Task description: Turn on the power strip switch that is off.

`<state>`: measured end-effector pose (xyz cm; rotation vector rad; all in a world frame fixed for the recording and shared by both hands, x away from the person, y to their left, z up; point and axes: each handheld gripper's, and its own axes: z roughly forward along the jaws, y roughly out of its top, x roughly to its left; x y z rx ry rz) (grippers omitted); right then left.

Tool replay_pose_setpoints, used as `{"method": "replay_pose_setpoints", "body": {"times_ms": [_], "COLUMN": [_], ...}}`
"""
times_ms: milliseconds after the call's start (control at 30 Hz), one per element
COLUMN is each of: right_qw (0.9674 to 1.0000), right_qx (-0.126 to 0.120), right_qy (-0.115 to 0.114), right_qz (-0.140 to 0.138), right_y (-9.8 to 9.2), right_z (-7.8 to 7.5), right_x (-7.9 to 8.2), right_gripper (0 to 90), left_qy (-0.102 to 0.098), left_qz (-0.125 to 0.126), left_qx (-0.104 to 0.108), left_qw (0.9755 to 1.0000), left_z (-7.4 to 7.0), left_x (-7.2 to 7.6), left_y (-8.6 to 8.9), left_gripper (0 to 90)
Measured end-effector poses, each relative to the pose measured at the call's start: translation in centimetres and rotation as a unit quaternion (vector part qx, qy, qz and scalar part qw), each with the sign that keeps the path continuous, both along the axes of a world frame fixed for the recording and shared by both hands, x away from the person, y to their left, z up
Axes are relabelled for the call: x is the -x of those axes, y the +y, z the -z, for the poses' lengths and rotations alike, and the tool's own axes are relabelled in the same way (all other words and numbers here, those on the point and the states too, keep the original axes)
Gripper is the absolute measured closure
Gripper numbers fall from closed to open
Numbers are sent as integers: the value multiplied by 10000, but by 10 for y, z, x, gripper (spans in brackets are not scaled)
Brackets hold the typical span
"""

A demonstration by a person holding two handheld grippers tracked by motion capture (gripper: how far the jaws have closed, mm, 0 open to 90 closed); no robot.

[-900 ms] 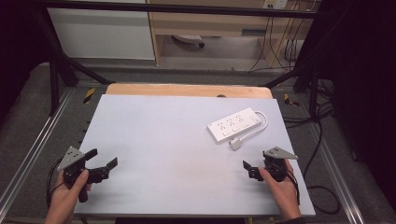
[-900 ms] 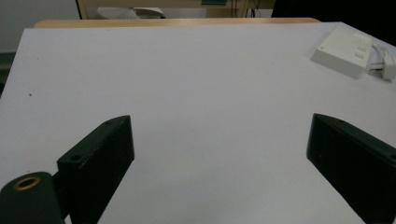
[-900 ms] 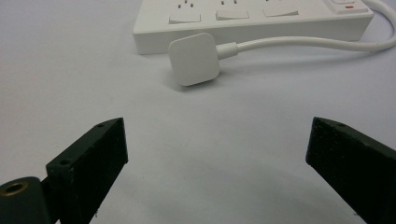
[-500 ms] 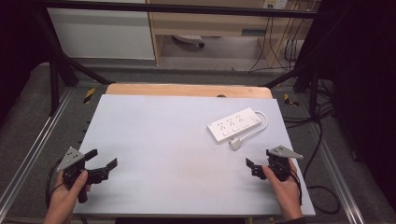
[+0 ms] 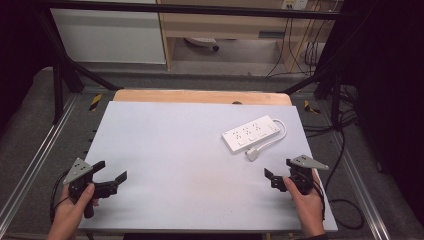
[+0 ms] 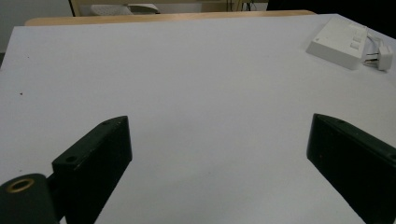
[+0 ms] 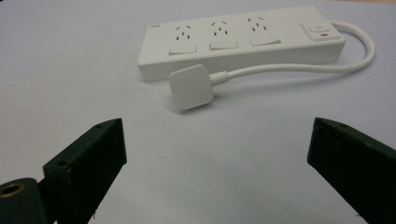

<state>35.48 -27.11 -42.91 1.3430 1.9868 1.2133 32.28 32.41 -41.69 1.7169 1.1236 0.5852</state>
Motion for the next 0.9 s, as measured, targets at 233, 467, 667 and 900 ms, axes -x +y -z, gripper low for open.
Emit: {"method": "replay_pose_setpoints", "body": {"times_ms": [233,467,667,900], "right_qw": [9998,9997,9990,9984], "right_qx": [55,24,-160,-102], "right_qy": [-53,-117,-349,-505], "right_qz": [-190,-214,-209,-231], "right_y": [8,8,8,12], "right_z": [-8,-16,-31,-44], "right_x": [3,-4,-9,-15], "right_gripper": [47,46,46,40], "left_qy": [-6,26,8,15], "left_qz": [56,58,8,33], "left_qx": [-42,-71,-92,-87], "left_qw": [10000,10000,10000,10000], "left_z": [0,2,3,3], "left_x": [0,1,0,1], "left_y": [-1,-1,1,0], "left_gripper": [62,62,67,64]}}
